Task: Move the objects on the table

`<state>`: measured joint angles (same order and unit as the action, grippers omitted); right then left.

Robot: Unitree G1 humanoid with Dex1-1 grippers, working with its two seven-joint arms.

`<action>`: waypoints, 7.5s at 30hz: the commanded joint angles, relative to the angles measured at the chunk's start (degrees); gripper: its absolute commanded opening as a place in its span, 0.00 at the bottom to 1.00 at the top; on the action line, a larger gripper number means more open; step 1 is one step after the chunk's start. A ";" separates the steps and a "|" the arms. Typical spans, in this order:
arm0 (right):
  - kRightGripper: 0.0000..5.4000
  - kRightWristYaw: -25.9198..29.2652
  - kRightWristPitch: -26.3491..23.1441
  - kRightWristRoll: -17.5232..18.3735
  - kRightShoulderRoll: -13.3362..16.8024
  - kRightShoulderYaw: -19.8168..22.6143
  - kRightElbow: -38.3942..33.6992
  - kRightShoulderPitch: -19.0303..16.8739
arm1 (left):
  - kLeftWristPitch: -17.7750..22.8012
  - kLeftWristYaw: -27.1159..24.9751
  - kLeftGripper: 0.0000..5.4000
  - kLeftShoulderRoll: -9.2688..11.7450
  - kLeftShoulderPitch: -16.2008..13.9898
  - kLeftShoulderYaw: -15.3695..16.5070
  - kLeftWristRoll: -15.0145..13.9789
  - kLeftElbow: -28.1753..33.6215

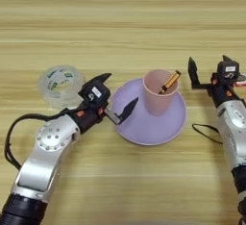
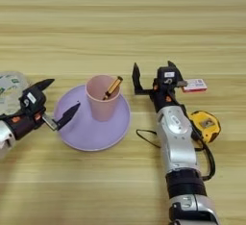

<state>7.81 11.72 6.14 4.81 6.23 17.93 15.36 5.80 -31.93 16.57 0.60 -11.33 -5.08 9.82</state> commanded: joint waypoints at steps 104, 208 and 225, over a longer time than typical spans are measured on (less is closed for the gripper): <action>1.00 -0.80 0.03 -0.20 -0.42 -1.83 -1.26 0.43 | -7.56 4.70 1.00 -10.05 9.84 -6.68 4.03 -22.39; 1.00 -1.95 -1.43 -1.72 -1.19 -2.28 -2.21 -0.34 | -17.51 10.26 0.77 -12.83 25.07 9.63 0.99 -40.09; 1.00 -1.67 -1.65 -1.57 -0.97 -2.16 -2.43 -0.52 | -20.04 20.90 0.77 -9.93 29.88 13.22 4.18 -50.93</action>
<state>6.23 10.66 4.59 3.73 4.03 15.67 15.12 -13.84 -12.08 6.10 28.75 1.98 -2.20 -40.21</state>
